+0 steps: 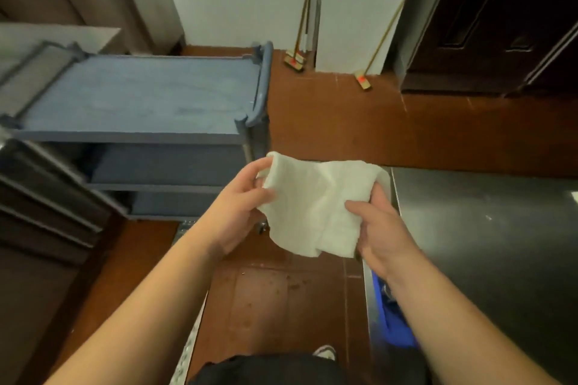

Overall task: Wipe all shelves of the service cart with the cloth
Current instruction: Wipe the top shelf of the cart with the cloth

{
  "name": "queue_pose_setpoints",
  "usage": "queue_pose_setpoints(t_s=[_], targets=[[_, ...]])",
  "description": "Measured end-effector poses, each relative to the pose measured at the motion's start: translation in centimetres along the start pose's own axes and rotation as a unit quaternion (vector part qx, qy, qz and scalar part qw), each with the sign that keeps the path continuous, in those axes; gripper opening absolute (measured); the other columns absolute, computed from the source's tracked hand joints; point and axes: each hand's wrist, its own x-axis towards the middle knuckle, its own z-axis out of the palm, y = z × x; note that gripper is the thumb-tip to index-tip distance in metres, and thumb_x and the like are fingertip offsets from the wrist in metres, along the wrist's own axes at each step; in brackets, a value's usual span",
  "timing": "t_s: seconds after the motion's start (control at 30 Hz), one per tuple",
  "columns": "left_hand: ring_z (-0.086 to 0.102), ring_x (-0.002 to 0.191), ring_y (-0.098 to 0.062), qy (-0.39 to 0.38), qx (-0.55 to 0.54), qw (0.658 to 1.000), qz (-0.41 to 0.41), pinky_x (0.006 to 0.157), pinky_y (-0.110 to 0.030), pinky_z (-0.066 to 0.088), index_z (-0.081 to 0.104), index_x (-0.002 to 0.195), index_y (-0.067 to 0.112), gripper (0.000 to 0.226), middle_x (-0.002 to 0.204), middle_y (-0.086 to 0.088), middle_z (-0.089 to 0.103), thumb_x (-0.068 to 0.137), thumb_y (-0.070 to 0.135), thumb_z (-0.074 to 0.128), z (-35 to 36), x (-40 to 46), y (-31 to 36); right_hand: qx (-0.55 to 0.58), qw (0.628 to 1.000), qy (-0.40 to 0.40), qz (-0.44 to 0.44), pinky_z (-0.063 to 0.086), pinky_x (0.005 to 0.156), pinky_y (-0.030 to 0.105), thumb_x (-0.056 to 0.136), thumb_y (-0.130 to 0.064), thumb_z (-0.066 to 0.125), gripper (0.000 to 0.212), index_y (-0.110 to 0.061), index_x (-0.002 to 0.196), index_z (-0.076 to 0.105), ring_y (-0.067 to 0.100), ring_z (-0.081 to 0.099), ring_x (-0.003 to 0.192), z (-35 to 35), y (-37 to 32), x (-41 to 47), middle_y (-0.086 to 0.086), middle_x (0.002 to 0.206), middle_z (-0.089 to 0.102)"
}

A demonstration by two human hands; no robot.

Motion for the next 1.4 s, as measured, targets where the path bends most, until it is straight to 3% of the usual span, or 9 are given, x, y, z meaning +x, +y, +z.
queue_pose_setpoints(t_s=[0.17,0.3,0.47,0.63,0.77,0.9,1.07,1.23,1.4], targets=[[0.062,0.101,-0.028,0.036,0.127,0.991,0.027,0.094,-0.043,0.053,0.046,0.137,0.04,0.056,0.107,-0.016,0.059,0.089,0.016,0.063,-4.4,-7.4,-2.4,-0.032,0.997,-0.044,0.052,0.057,0.092,0.053,0.101,-0.002,0.049,0.04,-0.037,0.117,0.06,0.023,0.069,0.11,10.0,5.1,-1.5,-0.001,0.117,0.072],[0.06,0.092,-0.009,0.052,0.223,0.971,0.063,0.087,-0.026,0.051,0.043,0.14,0.036,0.058,0.102,0.006,0.061,0.088,0.027,0.065,-8.9,-14.2,-5.1,-0.045,0.994,-0.064,0.082,0.06,0.081,0.056,0.097,0.005,0.041,0.043,-0.024,0.124,0.058,0.033,0.073,0.099,18.6,10.8,-4.4,0.015,0.111,0.072],[0.036,0.099,-0.01,0.097,0.428,0.892,0.106,0.091,-0.022,0.035,0.034,0.145,0.027,0.085,0.108,0.009,0.039,0.073,0.049,0.074,-16.8,-22.6,-8.6,0.05,0.981,-0.075,0.174,0.059,0.068,0.043,0.092,0.004,0.045,0.025,-0.004,0.111,0.059,0.032,0.072,0.09,27.5,16.6,-9.0,0.021,0.102,0.069],[0.048,0.08,-0.008,0.197,0.368,0.9,0.122,0.078,-0.022,0.043,0.059,0.119,0.008,0.032,0.087,0.011,0.053,0.088,0.003,0.058,-23.3,-29.0,-8.8,0.055,0.961,-0.146,0.228,0.056,0.088,0.043,0.099,-0.006,0.045,0.024,0.001,0.116,0.061,0.032,0.07,0.107,32.7,20.3,-11.9,0.022,0.117,0.07],[0.059,0.099,-0.002,0.238,0.329,0.912,0.05,0.087,-0.022,0.048,0.059,0.118,0.023,0.028,0.109,0.013,0.063,0.09,0.024,0.064,-29.1,-30.8,-7.5,-0.17,0.962,-0.142,0.162,0.059,0.08,0.037,0.099,-0.008,0.052,0.015,-0.009,0.106,0.065,0.024,0.074,0.091,34.6,21.6,-12.1,0.016,0.101,0.074],[0.061,0.095,0.002,0.227,0.337,0.913,0.04,0.086,-0.026,0.052,0.061,0.111,0.029,0.023,0.103,0.016,0.066,0.089,0.033,0.065,-33.3,-30.3,-5.5,-0.437,0.879,-0.162,-0.098,0.051,0.081,0.024,0.09,-0.009,0.066,0.025,-0.029,0.105,0.063,0.014,0.064,0.093,35.8,22.8,-10.6,-0.002,0.1,0.067],[0.066,0.09,-0.002,0.148,0.363,0.919,0.036,0.086,-0.033,0.056,0.067,0.108,0.029,0.021,0.098,0.012,0.071,0.087,0.033,0.068,-35.9,-27.9,-2.1,-0.483,0.797,-0.342,-0.122,0.027,0.114,0.031,0.082,-0.038,0.079,0.092,-0.047,0.153,0.021,-0.001,0.02,0.145,39.4,24.1,-7.3,-0.021,0.158,0.025],[0.065,0.093,0.003,0.097,0.399,0.911,0.02,0.088,-0.025,0.053,0.07,0.112,0.029,0.024,0.101,0.015,0.071,0.089,0.031,0.067,-39.0,-24.6,1.6,-0.425,0.806,-0.403,-0.086,0.043,0.092,0.014,0.083,-0.028,0.078,0.073,-0.061,0.13,0.033,-0.009,0.047,0.124,42.7,23.6,-2.1,-0.026,0.135,0.049],[0.063,0.098,0.007,0.074,0.388,0.918,0.012,0.083,-0.011,0.051,0.069,0.118,0.03,0.027,0.107,0.02,0.069,0.091,0.029,0.065,-43.0,-21.3,4.3,-0.416,0.797,-0.429,-0.087,0.047,0.101,0.027,0.075,-0.036,0.073,0.073,-0.056,0.132,0.032,-0.001,0.051,0.125,44.6,22.9,3.1,-0.024,0.133,0.052]])
